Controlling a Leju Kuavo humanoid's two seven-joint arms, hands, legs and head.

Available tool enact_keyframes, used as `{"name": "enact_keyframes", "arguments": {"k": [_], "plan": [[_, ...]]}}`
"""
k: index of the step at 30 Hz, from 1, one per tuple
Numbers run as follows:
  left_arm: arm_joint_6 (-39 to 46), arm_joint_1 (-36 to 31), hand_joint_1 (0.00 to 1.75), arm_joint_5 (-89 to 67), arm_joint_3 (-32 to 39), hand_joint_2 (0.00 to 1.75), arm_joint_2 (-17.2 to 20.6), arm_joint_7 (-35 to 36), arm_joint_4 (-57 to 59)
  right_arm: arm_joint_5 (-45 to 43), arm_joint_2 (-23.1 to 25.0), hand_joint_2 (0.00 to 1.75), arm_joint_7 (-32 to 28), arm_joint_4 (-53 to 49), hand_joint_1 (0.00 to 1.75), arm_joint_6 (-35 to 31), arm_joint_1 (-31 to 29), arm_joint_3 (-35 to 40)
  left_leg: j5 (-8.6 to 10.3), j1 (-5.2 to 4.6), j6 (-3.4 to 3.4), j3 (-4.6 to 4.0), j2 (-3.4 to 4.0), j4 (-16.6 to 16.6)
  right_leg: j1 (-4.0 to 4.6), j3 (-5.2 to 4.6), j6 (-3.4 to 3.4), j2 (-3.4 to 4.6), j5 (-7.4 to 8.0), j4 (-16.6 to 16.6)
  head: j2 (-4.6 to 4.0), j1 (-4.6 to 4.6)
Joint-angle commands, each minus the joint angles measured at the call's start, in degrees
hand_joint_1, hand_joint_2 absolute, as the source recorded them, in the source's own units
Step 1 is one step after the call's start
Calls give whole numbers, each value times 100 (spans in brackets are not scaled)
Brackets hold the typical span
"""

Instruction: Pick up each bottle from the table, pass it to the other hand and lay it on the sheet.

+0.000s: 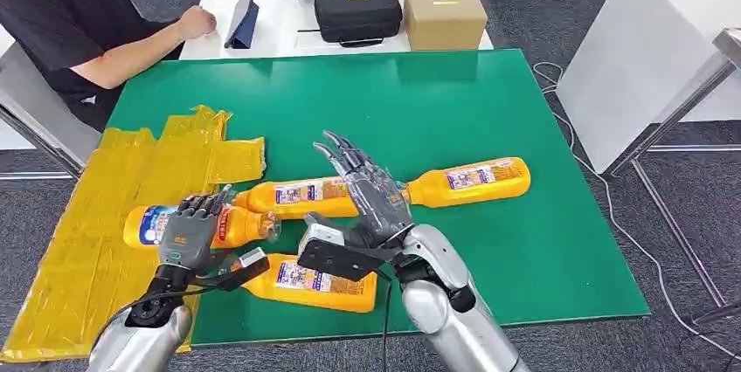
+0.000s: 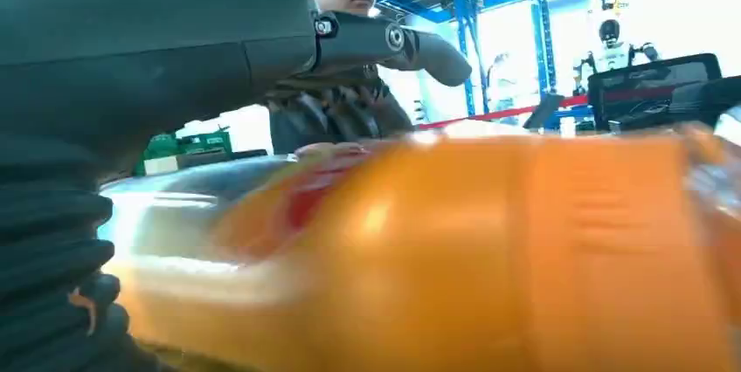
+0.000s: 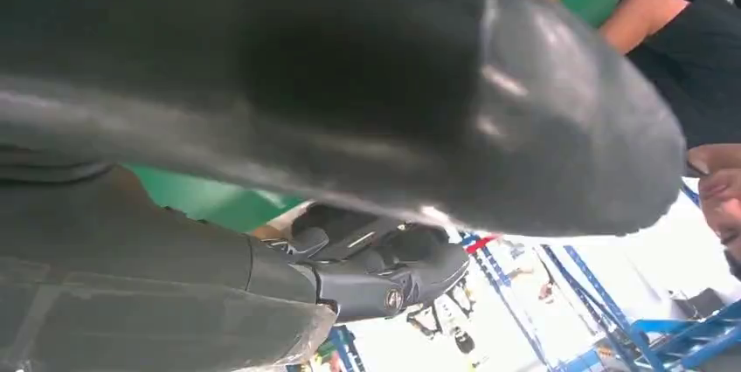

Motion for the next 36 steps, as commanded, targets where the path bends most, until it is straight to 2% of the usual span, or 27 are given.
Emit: {"name": "enact_keyframes", "arguments": {"k": [1, 17, 22, 24, 26, 29, 30, 31, 32, 34, 36], "plan": [[-33, 167, 0, 25, 263, 0, 33, -194, 219, 47, -143, 0, 13, -84, 0, 107, 14, 80, -5, 4, -14, 16, 14, -7, 4, 14, -3, 11, 0, -11, -2, -2], [-33, 167, 0, 25, 263, 0, 33, -194, 219, 47, -143, 0, 13, -84, 0, 107, 14, 80, -4, 3, -12, 8, -2, 2, 3, 13, -3, -4, -3, -5, -2, 0], [-33, 286, 0, 80, 633, 0, -84, -352, 3, 75, -150, 0, 13, -26, 0, 114, 70, 109, -4, 4, -13, 9, -1, 1, 4, 15, -4, -3, -2, -8, -2, -2], [-33, 410, 0, 274, 965, 0, -179, -611, -319, 74, -142, 0, 13, 6, 0, 111, 85, 103, -3, 0, -8, 8, 1, 1, 0, 11, -1, 0, -1, -5, -2, -2], [-33, 489, 0, 611, 1886, 0, -481, -1378, -640, 100, -137, 0, 8, 34, 0, 111, 120, 91, -5, 4, -10, 8, 6, 3, 4, 12, -1, 4, 0, -7, -2, -2], [-33, 319, 0, 2378, 3332, 0, -1063, -3261, -821, 164, -143, 0, 8, 102, 0, 204, 165, 104, -3, 6, -7, -2, -5, 7, 6, 4, 0, -7, -1, -6, -2, -2], [-33, 382, 0, 3758, 2790, 0, -997, -3261, -1046, 189, -159, 0, 45, 147, 0, 290, 168, 122, -6, 9, -11, -2, -7, 11, 8, 8, 0, -10, -3, -5, 0, -2], [-444, 1407, 0, 5918, 1660, 0, -762, -3261, -3206, 266, -461, 175, 314, 356, 0, 652, 240, 420, -4, 9, -10, -6, -13, 11, 8, 6, 0, -16, -3, -6, 0, 0], [-573, 1934, 0, 8501, 1553, 0, -809, -3261, -5095, 320, -598, 175, 286, 662, 0, 290, 388, 583, -6, 3, -6, 2, 6, 2, 2, 5, 2, 4, -1, -11, -2, -2], [-702, 2329, 0, 8587, 1466, 0, -900, -3169, -5873, 340, -698, 175, 332, 843, 0, 33, 528, 659, -18, 14, -8, -2, 17, 11, 14, 10, 2, 13, -3, -14, -2, 2], [-854, 2443, 0, 8669, 1311, 0, -947, -3186, -5963, 419, -755, 175, 498, 787, 0, -57, 733, 571, -21, 19, -8, -3, 40, 9, 21, 0, -1, 43, 1, -16, 0, 2]]}}
